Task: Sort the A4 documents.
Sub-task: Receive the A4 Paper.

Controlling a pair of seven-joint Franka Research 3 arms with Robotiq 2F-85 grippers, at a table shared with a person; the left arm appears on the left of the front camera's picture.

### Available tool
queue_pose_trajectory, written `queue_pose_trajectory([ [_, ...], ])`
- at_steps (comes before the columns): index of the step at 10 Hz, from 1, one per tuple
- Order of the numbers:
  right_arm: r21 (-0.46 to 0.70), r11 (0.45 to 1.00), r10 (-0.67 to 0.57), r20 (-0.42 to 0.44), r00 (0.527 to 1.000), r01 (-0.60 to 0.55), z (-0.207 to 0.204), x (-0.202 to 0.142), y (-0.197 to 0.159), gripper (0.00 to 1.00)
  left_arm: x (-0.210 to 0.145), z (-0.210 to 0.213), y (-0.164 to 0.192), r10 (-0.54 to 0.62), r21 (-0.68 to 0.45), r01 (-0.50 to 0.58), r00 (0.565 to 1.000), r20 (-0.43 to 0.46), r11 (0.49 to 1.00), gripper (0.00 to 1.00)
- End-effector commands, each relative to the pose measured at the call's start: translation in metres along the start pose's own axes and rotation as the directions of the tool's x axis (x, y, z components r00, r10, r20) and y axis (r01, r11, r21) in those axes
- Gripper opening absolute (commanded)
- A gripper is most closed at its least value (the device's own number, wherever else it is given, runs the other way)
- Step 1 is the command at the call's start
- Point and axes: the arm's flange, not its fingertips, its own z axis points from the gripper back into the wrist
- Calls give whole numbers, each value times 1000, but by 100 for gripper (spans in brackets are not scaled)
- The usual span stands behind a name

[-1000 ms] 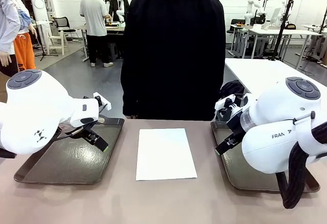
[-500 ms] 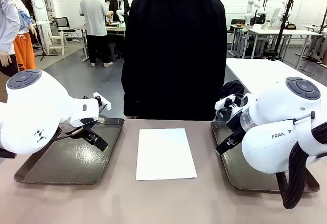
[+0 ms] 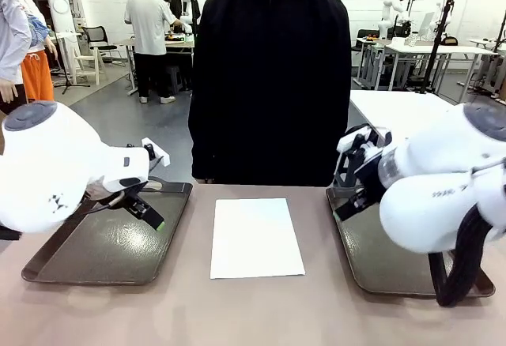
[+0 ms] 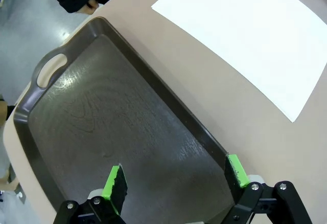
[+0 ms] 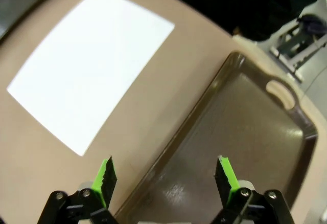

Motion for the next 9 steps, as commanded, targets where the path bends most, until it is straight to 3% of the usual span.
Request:
queue_pose_trajectory([
  [1, 83, 996, 5, 101, 995, -14, 57, -42, -34, 100, -39, 51, 17, -6, -107, 11, 999, 50, 994, 100],
  [3, 150, 989, -5, 117, 993, -12, 98, -59, -63, 100, -62, 96, 41, 32, -175, -26, 999, 33, 984, 100],
  [4, 123, 992, -17, 130, 991, 1, 112, -67, -75, 100, -70, 113, 50, 69, -149, -53, 993, 100, 987, 100],
  [7, 209, 978, -45, 209, 977, 1, 143, -81, -103, 100, -89, 148, 57, -59, -230, 109, 975, 214, 967, 100],
  [9, 268, 964, -80, 289, 954, -1, 158, -89, -114, 100, -103, 165, 64, -31, -280, 124, 949, 314, 952, 100],
])
